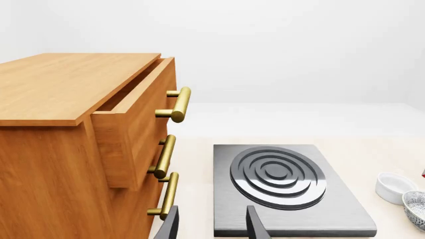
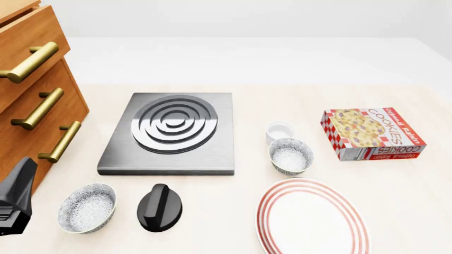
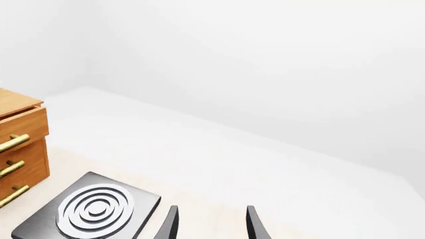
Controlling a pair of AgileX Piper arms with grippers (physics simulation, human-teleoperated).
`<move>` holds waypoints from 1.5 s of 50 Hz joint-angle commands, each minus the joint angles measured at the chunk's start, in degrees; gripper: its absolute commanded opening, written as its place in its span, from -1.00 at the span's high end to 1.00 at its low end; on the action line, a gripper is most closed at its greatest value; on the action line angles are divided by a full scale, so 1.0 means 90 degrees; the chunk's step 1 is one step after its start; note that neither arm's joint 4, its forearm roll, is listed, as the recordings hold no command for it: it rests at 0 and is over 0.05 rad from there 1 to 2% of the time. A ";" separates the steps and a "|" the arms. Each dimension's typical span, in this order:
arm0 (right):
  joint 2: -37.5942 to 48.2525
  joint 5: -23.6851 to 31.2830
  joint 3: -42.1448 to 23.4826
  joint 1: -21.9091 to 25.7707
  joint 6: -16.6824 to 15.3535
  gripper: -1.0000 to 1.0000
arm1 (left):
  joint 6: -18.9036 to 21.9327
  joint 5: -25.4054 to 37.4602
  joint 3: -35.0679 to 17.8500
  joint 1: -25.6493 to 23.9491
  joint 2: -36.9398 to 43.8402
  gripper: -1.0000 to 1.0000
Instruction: Pick the akita bowl between the plate and the ramekin and place it on the plate.
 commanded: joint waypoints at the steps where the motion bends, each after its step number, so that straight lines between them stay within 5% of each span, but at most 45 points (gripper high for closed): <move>1: 0.1844 0.1482 -0.2330 0.0128 0.0200 -1.00 | 0.0000 0.0000 0.0000 0.0000 0.0000 -1.00; 18: 0.3758 0.2730 -0.3083 0.0095 0.0605 -1.00 | 0.0000 0.0000 0.0000 0.0000 0.0000 -1.00; 20: 0.3801 0.2771 -0.3064 -0.0122 0.0341 -1.00 | 0.0000 0.0000 0.0000 0.0000 0.0000 -1.00; 26: 0.4456 0.2860 -0.3142 -0.0177 0.0760 -1.00 | 0.0000 0.0000 0.0000 0.0000 0.0000 -1.00; 31: 0.4997 0.2718 -0.2692 0.0136 0.1187 -1.00 | 0.0000 0.0000 0.0000 0.0000 0.0000 -1.00; 40: 0.5422 0.2306 -0.1982 0.0155 0.1318 -1.00 | 0.0000 0.0000 0.0000 0.0000 0.0000 -1.00; 41: 0.5533 0.2203 -0.1888 0.0408 0.1582 -1.00 | 0.0000 0.0000 0.0000 0.0000 0.0000 -1.00; 44: 0.5500 0.1969 -0.1582 0.0214 0.1420 -1.00 | 0.0000 0.0000 0.0000 0.0000 0.0000 -1.00; 54: 0.5641 0.1368 -0.0840 0.0259 0.1788 -1.00 | 0.0000 0.0000 0.0000 0.0000 0.0000 -1.00; 60: 0.5760 0.1053 -0.0401 0.0504 0.2368 -1.00 | 0.0000 0.0000 0.0000 0.0000 0.0000 -1.00; 62: 0.5641 0.0933 -0.0232 0.0303 0.2211 -1.00 | 0.0000 0.0000 0.0000 0.0000 0.0000 -1.00; 67: 0.5597 0.0667 0.0215 0.0431 0.2464 -1.00 | 0.0000 0.0000 0.0000 0.0000 0.0000 -1.00; 69: 0.5495 0.0546 0.0424 0.0230 0.2254 -1.00 | 0.0000 0.0000 0.0000 0.0000 0.0000 -1.00; 75: 0.5587 0.0130 0.0945 0.0395 0.2533 -1.00 | 0.0000 0.0000 0.0000 0.0000 0.0000 -1.00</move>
